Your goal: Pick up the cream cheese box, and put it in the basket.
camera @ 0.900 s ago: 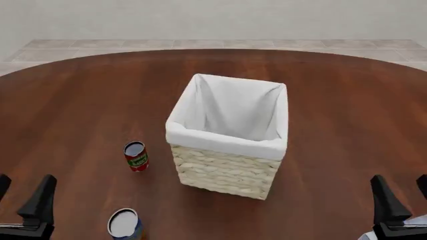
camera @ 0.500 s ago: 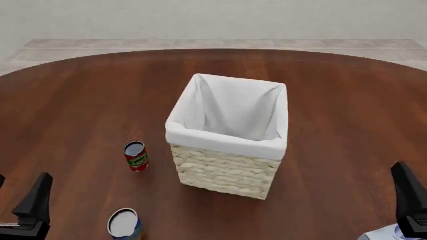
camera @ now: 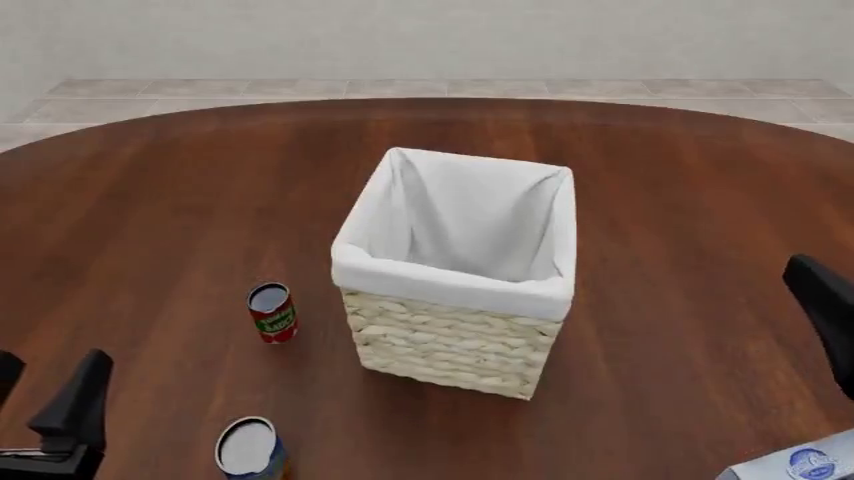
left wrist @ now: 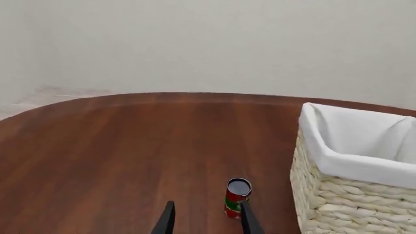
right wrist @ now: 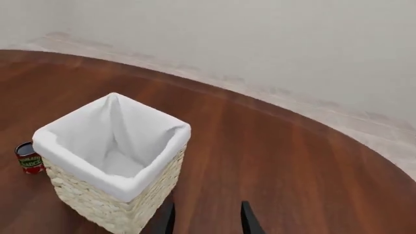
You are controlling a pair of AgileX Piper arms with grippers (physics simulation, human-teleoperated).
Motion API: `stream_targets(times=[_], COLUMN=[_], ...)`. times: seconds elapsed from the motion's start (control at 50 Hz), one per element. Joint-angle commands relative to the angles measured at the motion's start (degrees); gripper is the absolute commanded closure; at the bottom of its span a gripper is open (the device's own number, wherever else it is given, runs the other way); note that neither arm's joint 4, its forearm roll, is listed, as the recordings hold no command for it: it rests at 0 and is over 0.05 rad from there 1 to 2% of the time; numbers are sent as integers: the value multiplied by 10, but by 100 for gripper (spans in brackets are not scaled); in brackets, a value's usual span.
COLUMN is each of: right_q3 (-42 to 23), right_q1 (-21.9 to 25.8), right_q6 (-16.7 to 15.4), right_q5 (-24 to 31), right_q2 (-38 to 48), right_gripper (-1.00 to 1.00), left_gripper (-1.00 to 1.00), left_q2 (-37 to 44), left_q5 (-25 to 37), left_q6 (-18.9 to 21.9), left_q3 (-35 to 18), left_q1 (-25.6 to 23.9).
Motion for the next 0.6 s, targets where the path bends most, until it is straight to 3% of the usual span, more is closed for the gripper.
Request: stream_targets(times=[0.02,0.1,0.16,0.22,0.24,0.3,0.32,0.34,0.36,0.44,0.48,0.5,0.52,0.54,0.56,0.6], right_q3=[-135,-174,-200,-231,-230,-222,-222,-272,-275,-254,-262,-256,-256,-245,-229,-233], right_q1=[48,59,79,97,94,63,63,60,49,14,26,-6,-6,-28,-14,-6], right_q6=[-103,-120,-172,-188,-215,-293,-293,-283,-296,-429,-422,-457,-457,-482,-494,-481], right_q5=[143,184,237,290,301,337,337,363,370,401,413,414,414,414,414,414], right_q2=[107,124,135,153,155,167,167,197,205,202,212,227,227,233,245,257], right_gripper=[-100,-100,-100,-100,-100,-100,-100,-100,-100,-100,-100,-100,-100,-100,-100,-100], left_gripper=[-100,-100,-100,-100,-100,-100,-100,-100,-100,-100,-100,-100,-100,-100,-100,-100], left_q2=[-1,0,15,1,-1,-2,-2,-2,-2,-1,0,1,1,0,0,0], left_q5=[1,2,4,12,8,6,6,4,3,9,13,13,13,13,14,15], left_q6=[-19,-28,-68,-40,-22,-21,-21,-17,-14,-27,-44,-45,-45,-42,-41,-42], left_q3=[9,10,12,12,12,12,12,12,12,12,12,12,12,12,12,13], left_q1=[-13,-9,-12,-20,-21,-29,-29,-34,-36,-41,-42,-41,-41,-40,-43,-43])
